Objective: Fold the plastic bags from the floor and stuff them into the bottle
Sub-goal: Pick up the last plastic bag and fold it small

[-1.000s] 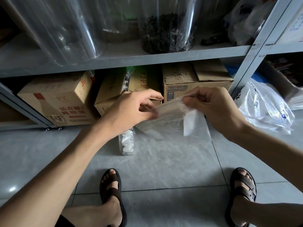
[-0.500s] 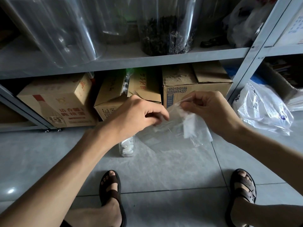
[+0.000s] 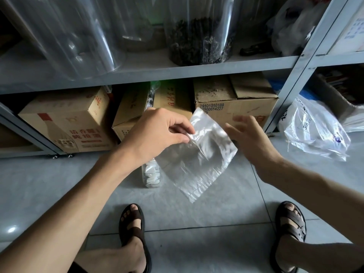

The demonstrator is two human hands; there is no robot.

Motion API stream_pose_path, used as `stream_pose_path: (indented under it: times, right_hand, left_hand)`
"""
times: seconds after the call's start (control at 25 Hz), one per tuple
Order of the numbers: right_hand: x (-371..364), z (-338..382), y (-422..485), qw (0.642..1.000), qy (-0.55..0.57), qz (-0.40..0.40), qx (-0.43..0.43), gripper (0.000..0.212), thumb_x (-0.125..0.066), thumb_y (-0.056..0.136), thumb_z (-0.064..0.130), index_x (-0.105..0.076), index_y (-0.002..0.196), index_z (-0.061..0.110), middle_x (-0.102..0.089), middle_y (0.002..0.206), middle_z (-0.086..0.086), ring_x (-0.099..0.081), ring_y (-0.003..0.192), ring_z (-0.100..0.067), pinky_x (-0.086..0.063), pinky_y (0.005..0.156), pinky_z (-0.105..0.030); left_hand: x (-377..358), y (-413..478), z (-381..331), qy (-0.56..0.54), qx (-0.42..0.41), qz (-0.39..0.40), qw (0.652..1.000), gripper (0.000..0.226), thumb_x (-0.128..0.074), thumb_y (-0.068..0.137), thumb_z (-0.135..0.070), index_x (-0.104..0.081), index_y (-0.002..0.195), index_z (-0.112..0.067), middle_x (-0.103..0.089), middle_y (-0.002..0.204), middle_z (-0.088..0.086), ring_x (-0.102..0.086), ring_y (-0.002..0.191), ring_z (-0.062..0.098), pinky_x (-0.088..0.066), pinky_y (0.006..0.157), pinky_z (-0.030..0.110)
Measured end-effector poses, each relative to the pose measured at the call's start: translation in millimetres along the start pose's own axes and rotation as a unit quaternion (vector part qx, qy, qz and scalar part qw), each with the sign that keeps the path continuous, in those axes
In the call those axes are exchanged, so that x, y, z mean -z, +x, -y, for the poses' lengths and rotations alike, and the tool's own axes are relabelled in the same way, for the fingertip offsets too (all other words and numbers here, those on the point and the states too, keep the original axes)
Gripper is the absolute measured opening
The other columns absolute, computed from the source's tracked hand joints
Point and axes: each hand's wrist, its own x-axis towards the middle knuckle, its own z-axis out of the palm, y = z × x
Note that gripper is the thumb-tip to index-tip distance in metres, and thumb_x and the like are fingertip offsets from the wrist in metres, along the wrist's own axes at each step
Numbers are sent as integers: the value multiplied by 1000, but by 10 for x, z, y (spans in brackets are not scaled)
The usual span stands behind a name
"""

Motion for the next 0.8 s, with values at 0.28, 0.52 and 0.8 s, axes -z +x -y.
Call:
stream_pose_path:
  times: [0.28,0.52,0.8]
  right_hand:
    - [-204,-265,-269,913,244,187,-267,30,-62,94,29,-65,116,8,-72,105,-9,-68,101,-21,-43,103,-36]
    - [-282,-254,-246,899,333,166,-231,11,-56,95,6,-66,100,6,-65,82,-5,-64,70,-12,-54,75,-24]
    - [-287,-142,-290,1000,-13,13,-11,29,-65,93,20,-59,122,18,-61,96,4,-58,87,-14,-46,78,-24]
  left_hand:
    - [95,-5,62,-4,61,-36,997,17,-86,75,-12,-80,87,-23,-75,71,-11,-72,71,0,-58,75,20]
    - [153,-5,150,-45,95,-48,993,15,-84,76,-11,-80,87,-20,-77,75,-2,-75,79,13,-59,88,43]
    - [152,4,151,-12,102,-51,993,14,-85,76,-15,-80,82,-26,-76,71,-7,-73,75,9,-59,83,36]
